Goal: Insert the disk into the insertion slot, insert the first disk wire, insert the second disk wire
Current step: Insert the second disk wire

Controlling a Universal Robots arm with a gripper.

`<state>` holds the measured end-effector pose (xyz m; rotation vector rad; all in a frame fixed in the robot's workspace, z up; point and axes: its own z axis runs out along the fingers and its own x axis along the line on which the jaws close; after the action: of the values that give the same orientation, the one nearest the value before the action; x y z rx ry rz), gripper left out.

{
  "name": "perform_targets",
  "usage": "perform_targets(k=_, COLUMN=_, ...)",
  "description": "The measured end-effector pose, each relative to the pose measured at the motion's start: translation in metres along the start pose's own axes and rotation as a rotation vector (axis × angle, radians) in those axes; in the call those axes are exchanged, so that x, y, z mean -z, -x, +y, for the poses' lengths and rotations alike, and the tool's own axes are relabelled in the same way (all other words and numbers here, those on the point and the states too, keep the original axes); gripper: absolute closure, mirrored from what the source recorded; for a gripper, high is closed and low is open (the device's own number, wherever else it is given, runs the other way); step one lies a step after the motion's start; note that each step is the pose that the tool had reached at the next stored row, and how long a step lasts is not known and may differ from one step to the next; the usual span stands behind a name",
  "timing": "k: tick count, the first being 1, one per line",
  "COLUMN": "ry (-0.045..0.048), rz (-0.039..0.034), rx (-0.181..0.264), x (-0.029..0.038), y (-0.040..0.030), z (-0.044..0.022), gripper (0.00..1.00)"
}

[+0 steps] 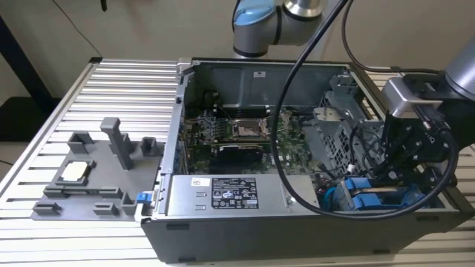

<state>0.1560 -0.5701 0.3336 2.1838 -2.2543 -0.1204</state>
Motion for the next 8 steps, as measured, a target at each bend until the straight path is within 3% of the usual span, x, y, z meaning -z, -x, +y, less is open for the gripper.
perform_targets(k=3, ry=0.0013, rz=-0.0014, rx=0.0, x=0.0006, y=-0.0001, z=0.0, gripper=0.82)
perform_targets(k=4, ry=0.003, rz=-0.0019, rx=0.0, x=0.0028, y=0.0, z=0.0001, gripper=0.76)
perform_targets(k=8, ry=0.0102, rz=-0.0006, rx=0.0, x=0.0161, y=0.0008, z=0.0007, gripper=0.76)
